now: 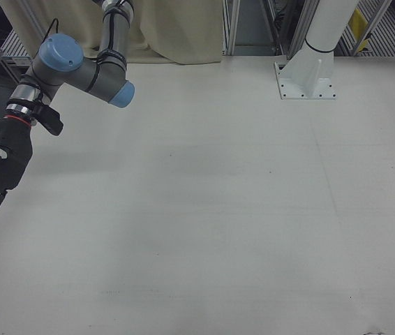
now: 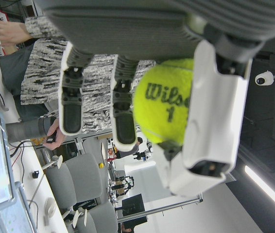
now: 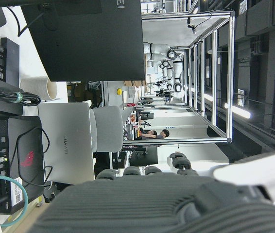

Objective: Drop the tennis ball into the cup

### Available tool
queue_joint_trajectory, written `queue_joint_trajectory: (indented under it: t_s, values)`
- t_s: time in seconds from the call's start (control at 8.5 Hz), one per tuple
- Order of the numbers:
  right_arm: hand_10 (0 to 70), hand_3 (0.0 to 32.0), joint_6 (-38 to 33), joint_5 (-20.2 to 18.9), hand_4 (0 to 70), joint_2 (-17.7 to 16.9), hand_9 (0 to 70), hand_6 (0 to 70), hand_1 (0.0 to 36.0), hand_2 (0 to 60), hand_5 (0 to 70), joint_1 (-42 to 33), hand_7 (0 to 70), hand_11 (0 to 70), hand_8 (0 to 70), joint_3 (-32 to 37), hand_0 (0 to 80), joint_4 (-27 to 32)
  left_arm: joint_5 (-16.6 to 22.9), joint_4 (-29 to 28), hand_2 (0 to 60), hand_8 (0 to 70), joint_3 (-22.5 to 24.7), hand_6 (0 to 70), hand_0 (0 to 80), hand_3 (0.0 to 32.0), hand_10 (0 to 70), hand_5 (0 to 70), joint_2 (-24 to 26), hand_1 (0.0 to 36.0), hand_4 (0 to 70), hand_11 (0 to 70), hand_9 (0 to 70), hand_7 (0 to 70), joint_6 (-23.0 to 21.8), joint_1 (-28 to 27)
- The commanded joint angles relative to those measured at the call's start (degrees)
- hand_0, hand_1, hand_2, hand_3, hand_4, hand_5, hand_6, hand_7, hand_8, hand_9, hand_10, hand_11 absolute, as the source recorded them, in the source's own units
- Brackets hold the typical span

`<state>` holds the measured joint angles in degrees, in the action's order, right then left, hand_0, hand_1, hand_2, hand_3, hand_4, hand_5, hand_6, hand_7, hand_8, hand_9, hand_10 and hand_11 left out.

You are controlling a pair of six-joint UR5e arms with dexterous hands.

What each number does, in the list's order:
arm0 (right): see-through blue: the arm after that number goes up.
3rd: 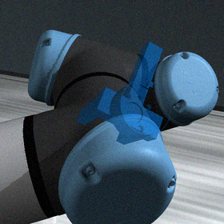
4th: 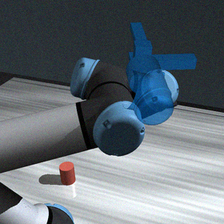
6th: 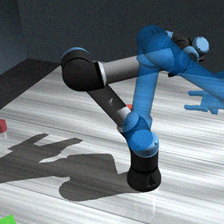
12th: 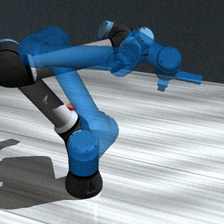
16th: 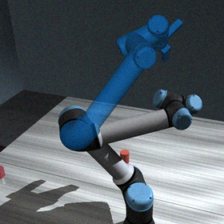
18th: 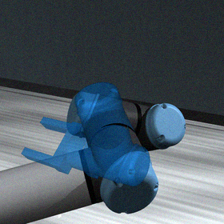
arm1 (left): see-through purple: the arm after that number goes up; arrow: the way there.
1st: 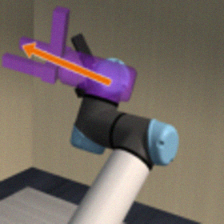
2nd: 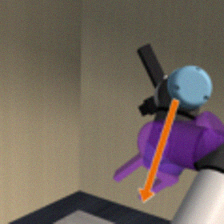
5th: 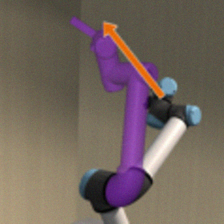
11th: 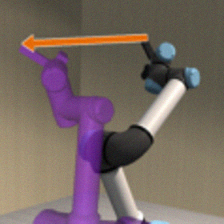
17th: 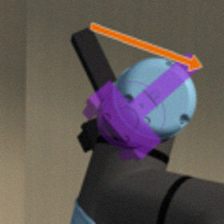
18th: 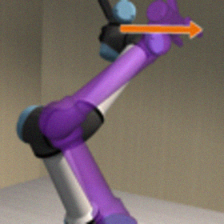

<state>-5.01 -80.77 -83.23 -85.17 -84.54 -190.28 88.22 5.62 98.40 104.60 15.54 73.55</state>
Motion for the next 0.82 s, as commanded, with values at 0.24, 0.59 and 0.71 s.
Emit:
queue_joint_trajectory:
  t_s: [0.24,0.59,0.71]
  values:
    - [0.0,0.0,0.0,0.0,0.0,0.0,0.0,0.0,0.0,0.0,0.0,0.0,0.0,0.0,0.0,0.1,0.0,0.0,-0.2,-0.4,60.0,50.4,5.6,70.0,80.0,32.0,29.4,34.4,-3.0,36.0,10.6,45.4,45.1,65.9,11.3,-16.5]
    - [0.0,0.0,0.0,0.0,0.0,0.0,0.0,0.0,0.0,0.0,0.0,0.0,0.0,0.0,0.0,0.1,0.0,0.0,-0.6,-2.4,60.0,50.8,4.5,70.0,80.0,32.0,29.6,35.3,-5.0,36.0,8.2,45.7,44.6,63.3,14.2,-19.9]
    - [0.0,0.0,0.0,0.0,0.0,0.0,0.0,0.0,0.0,0.0,0.0,0.0,0.0,0.0,0.0,0.1,0.0,0.0,-0.6,-2.9,60.0,50.4,4.5,70.0,80.0,32.0,29.7,34.5,-5.6,36.0,9.0,45.9,44.7,64.1,14.7,-19.9]
